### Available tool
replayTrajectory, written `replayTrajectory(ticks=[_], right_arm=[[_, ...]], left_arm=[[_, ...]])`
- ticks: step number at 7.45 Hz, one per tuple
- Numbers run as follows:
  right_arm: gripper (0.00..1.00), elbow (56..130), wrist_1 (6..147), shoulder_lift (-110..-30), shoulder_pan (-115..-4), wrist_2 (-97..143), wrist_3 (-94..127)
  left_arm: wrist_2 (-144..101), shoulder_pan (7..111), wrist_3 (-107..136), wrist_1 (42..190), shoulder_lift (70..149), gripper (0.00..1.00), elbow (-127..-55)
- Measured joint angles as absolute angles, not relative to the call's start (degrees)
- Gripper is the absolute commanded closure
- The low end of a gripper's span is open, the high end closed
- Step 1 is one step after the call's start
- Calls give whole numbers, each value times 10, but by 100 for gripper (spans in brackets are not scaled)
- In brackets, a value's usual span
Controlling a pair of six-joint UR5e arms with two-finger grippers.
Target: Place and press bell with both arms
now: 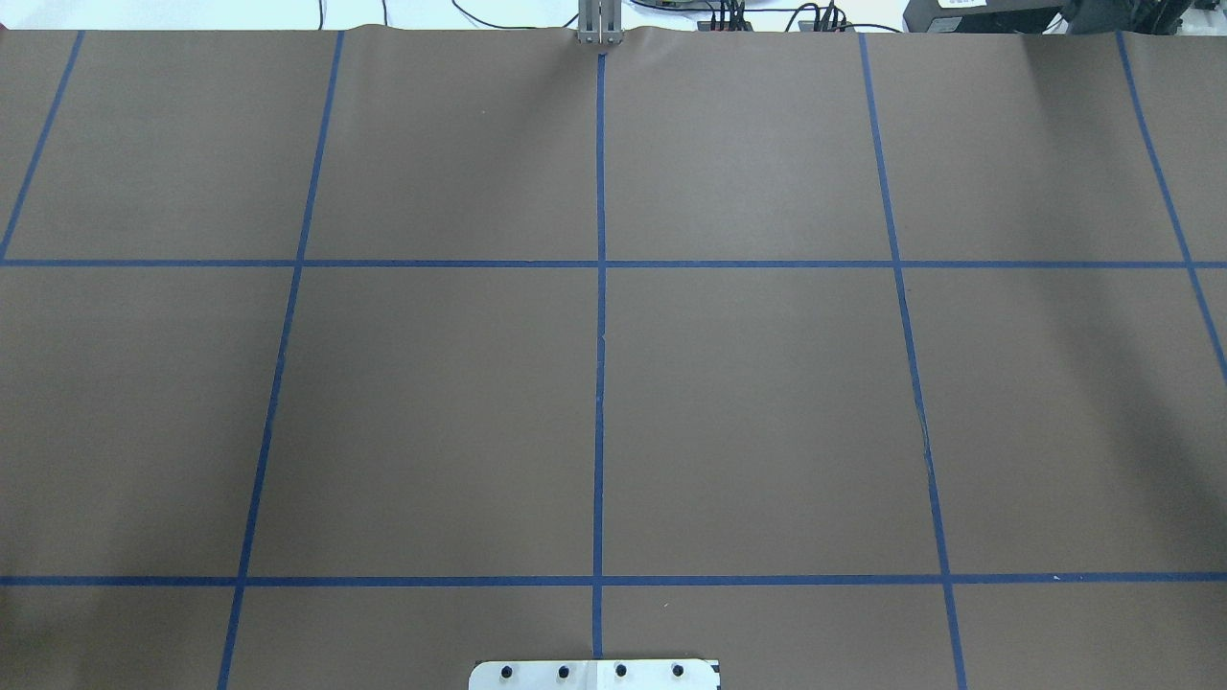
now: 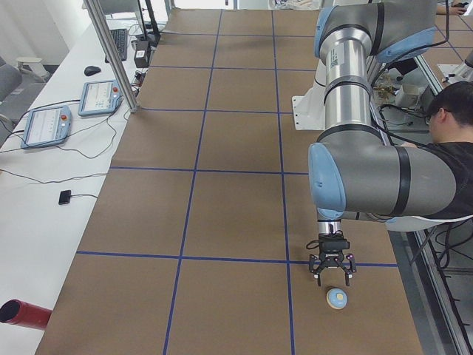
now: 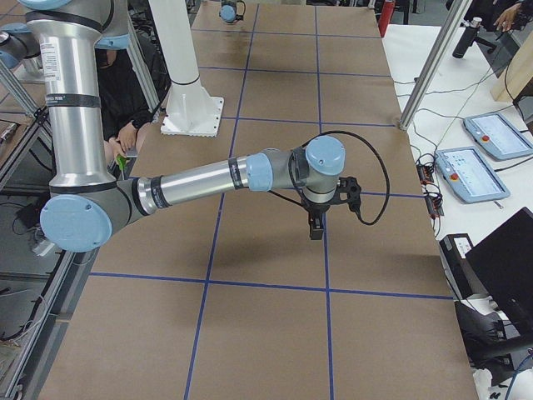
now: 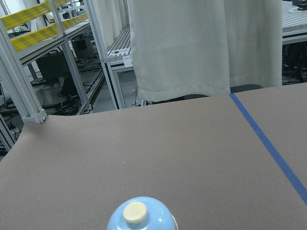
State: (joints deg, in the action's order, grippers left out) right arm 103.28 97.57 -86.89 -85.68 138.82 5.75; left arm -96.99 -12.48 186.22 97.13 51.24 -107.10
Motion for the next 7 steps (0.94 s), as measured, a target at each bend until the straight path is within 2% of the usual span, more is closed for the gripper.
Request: replayTrajectory(ticks=[7], right_arm=[[0, 1034, 976, -865, -854, 1393, 71]], left_arm=[[-979, -152, 1887, 1018, 513, 0, -1019]])
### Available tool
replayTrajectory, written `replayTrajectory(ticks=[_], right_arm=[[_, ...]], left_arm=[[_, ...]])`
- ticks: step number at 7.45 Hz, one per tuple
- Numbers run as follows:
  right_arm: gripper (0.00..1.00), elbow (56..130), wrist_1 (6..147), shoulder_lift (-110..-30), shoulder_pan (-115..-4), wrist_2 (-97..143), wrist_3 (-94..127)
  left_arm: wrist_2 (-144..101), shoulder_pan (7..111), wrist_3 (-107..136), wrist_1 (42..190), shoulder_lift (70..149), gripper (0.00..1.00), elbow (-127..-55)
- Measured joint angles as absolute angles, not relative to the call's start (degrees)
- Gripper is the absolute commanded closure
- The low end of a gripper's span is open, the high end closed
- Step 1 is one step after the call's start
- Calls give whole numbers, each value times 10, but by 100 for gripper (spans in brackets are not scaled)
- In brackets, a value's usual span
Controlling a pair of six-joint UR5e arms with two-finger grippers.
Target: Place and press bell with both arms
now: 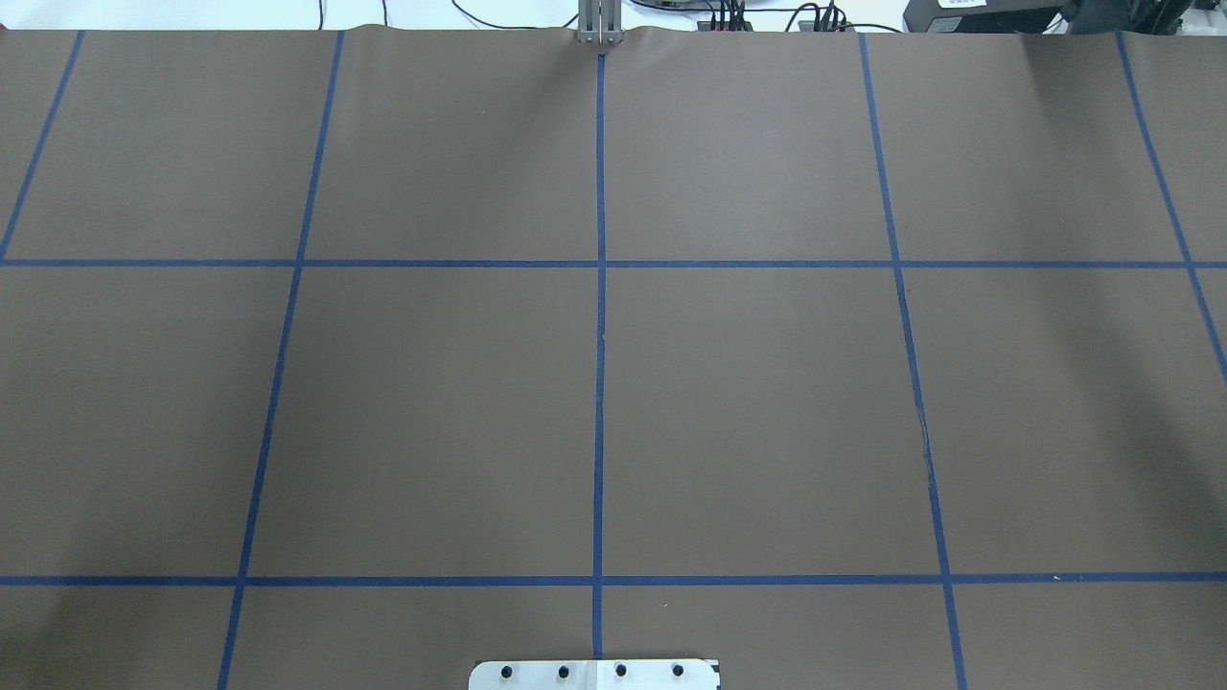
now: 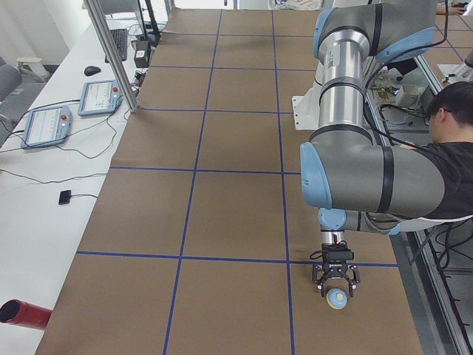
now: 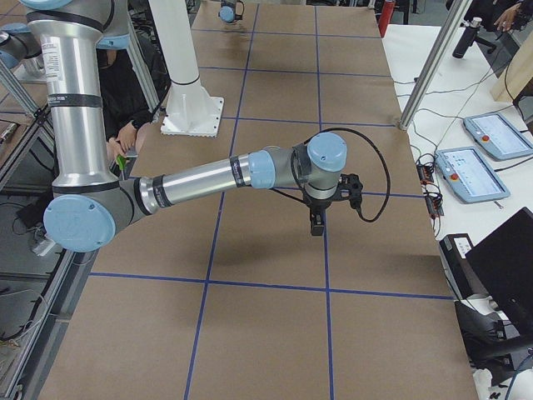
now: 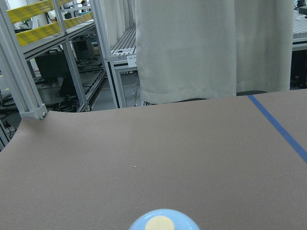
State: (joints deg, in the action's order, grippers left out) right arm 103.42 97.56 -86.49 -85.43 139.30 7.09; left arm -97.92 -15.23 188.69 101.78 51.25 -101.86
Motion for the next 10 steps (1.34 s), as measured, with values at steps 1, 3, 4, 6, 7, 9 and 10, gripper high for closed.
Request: replayTrajectory(ticks=[1, 3, 4, 6, 7, 9, 10], right_arm=[[0, 1034, 976, -865, -854, 1393, 71], [0, 1034, 976, -865, -854, 1394, 71], [0, 1034, 976, -865, -854, 1394, 71], [0, 1034, 976, -865, -854, 1394, 71], [0, 1034, 976, -865, -854, 1394, 71], [0, 1034, 976, -865, -854, 1394, 71], [0, 1034, 976, -865, -854, 1394, 71]], left_arm=[[-979, -153, 1887, 1023, 512, 0, -1013], [-979, -154, 1887, 1026, 513, 0, -1010], [-979, -156, 1887, 1026, 513, 0, -1010], [-980, -162, 1889, 1026, 515, 0, -1010], [-981, -165, 1890, 1026, 517, 1, -1010], [-981, -168, 1894, 1025, 520, 36, -1011], [-981, -172, 1904, 1025, 520, 62, -1009]])
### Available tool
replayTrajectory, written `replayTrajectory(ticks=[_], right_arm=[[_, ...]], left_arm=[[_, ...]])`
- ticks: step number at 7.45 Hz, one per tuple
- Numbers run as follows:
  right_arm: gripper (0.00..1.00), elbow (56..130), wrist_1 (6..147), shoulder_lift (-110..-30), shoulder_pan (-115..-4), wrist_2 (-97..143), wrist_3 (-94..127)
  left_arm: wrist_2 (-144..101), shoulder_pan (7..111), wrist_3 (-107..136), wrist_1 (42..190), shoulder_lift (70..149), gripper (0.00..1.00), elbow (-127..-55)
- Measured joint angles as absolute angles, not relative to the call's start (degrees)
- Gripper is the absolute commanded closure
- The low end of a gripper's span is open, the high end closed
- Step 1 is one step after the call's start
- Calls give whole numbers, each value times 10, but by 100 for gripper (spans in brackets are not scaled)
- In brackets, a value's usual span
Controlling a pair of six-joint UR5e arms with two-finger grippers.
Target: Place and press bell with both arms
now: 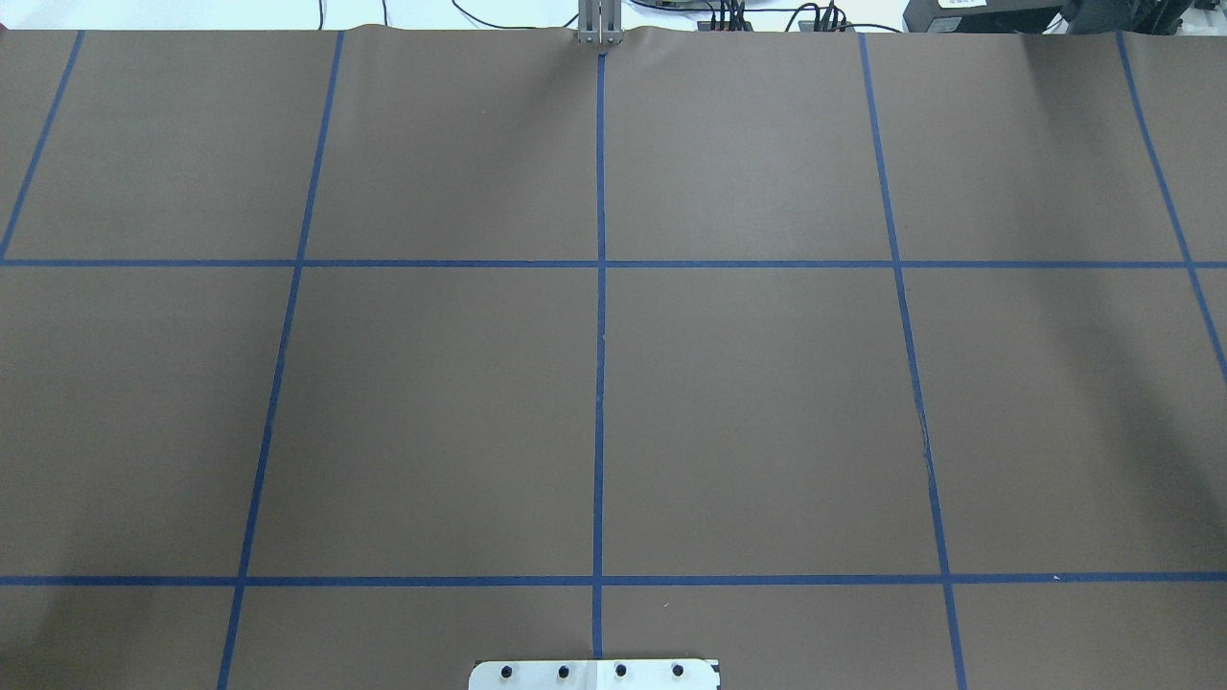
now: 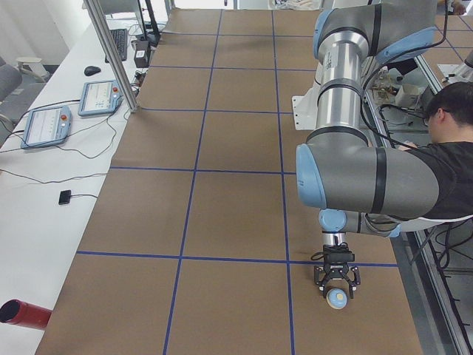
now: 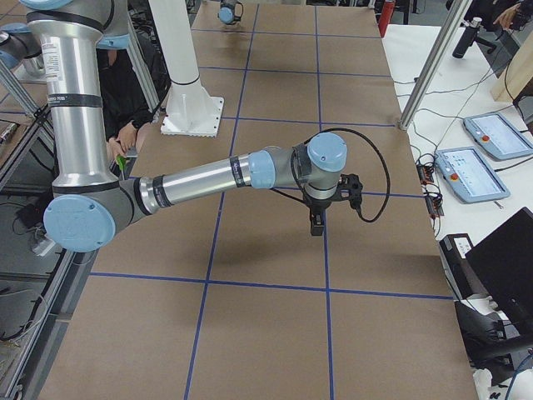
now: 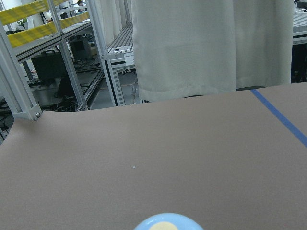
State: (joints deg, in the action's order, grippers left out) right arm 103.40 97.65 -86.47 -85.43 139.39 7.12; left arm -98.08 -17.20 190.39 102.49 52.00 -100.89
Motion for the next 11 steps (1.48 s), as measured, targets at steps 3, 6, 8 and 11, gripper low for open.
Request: replayTrajectory(ticks=[3, 6, 8, 11], right_arm=[[0, 1034, 978, -861, -854, 1395, 71], [0, 1034, 980, -856, -854, 1395, 73], [0, 1034, 980, -855, -854, 1395, 73], [0, 1034, 980, -854, -854, 1394, 74]], left_arm=[[-981, -188, 1922, 1027, 516, 100, -1005], [-1001, -197, 1918, 1028, 472, 100, -1043], [-1015, -207, 1917, 1026, 415, 100, -1119], [-1048, -223, 1915, 1023, 372, 100, -1229]])
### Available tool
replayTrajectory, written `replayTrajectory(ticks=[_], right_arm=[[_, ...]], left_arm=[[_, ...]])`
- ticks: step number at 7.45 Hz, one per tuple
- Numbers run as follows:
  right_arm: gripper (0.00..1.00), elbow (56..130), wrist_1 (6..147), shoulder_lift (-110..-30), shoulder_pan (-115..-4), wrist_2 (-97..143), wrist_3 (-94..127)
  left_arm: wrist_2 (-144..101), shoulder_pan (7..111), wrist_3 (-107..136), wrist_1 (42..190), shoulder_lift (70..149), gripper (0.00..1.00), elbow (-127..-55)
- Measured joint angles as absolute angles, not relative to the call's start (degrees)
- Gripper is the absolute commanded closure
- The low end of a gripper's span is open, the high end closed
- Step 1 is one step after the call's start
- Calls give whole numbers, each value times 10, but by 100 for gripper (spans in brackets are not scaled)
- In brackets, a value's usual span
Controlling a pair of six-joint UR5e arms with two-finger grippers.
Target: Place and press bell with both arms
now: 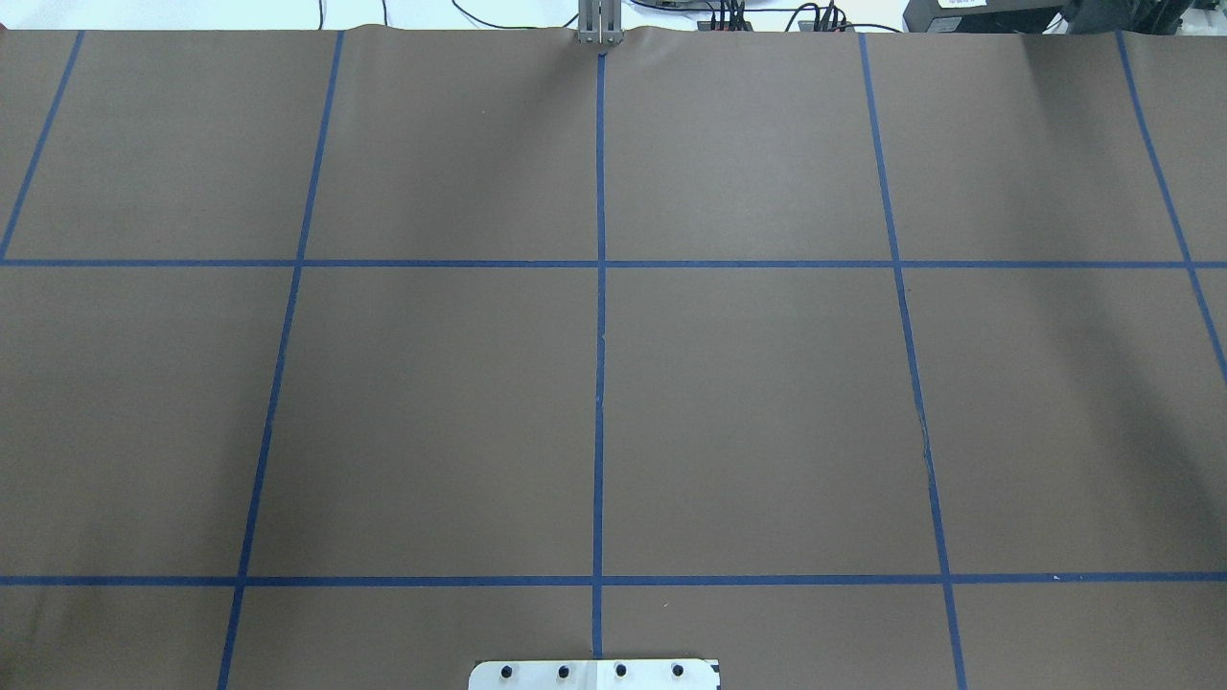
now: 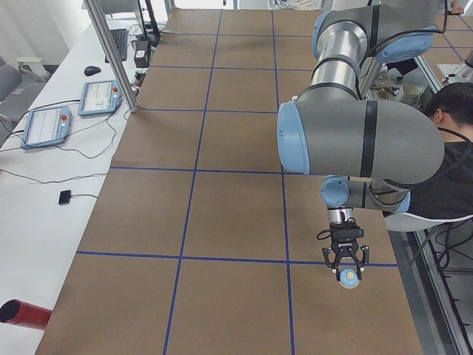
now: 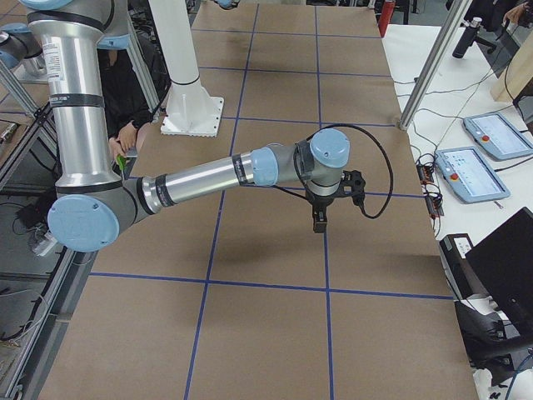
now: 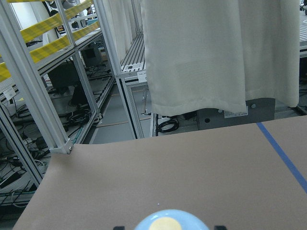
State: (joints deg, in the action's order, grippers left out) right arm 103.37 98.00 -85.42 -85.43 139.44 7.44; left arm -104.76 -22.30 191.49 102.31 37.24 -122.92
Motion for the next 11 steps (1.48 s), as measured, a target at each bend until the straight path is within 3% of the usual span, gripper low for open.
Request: replayTrajectory(ticks=[6, 11], right_arm=[[0, 1034, 980, -846, -854, 1395, 76], [0, 1030, 981, -844, -854, 1399, 76]], left_arm=[[-1068, -216, 1768, 939, 377, 100, -1407], [-1005, -116, 1561, 936, 439, 100, -1442]])
